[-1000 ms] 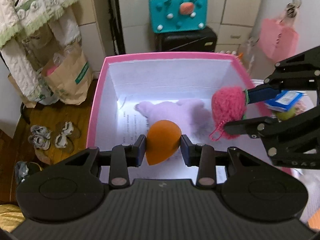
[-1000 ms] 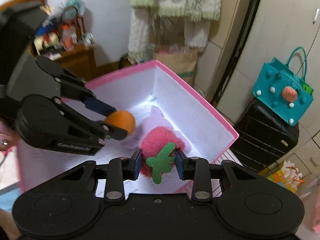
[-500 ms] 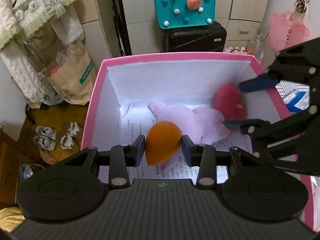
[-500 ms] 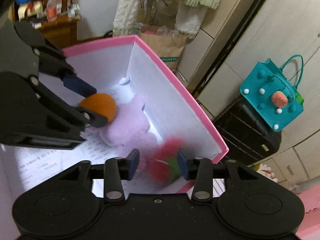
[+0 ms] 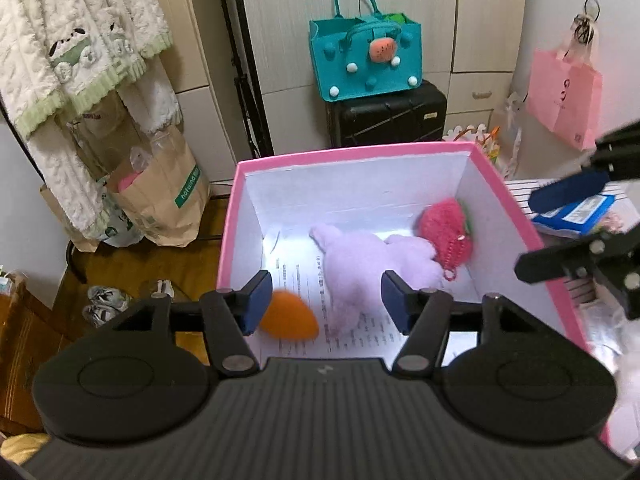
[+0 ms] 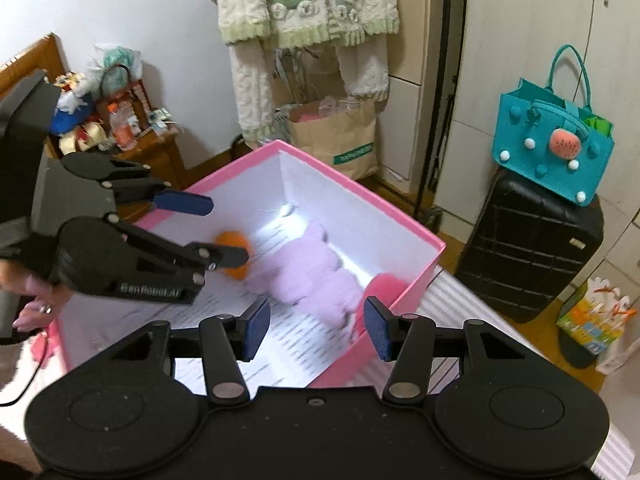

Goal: Organize soft objects
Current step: 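Open both grippers to drop the egg and strawberry into the box, then move both grippers to the white plush cat and mesh puff on the table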

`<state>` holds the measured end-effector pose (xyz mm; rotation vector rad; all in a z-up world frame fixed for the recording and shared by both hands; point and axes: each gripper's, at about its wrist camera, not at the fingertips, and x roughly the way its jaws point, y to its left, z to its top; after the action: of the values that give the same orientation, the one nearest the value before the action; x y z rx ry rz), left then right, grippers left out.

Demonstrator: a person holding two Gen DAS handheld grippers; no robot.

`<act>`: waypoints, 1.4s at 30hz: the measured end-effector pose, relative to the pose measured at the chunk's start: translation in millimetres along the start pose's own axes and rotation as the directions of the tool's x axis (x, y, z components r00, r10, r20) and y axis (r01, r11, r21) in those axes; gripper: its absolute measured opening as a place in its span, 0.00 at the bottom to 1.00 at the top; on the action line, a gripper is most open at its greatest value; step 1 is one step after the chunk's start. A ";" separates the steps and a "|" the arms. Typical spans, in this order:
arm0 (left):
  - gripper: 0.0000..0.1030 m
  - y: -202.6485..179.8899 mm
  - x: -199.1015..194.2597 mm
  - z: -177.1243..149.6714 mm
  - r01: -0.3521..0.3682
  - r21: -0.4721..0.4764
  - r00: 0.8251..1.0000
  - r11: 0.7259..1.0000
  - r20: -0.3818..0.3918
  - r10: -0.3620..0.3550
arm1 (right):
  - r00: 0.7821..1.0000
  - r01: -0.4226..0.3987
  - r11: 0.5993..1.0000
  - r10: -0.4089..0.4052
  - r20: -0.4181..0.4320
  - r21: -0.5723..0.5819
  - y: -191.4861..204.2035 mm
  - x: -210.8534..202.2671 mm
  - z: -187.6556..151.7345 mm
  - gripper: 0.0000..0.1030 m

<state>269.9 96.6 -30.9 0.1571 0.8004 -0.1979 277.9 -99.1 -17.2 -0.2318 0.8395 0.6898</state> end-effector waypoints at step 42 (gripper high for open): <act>0.83 -79.3 -150.5 -67.5 0.217 0.163 0.975 0.962 -0.080 -0.206 | 0.994 -0.016 1.000 0.017 0.105 -0.009 63.6 -171.1 -121.5 0.59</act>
<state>102.2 51.6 26.7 0.2408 0.8618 -0.4672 83.4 -185.3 35.7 -0.1940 0.7392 0.7151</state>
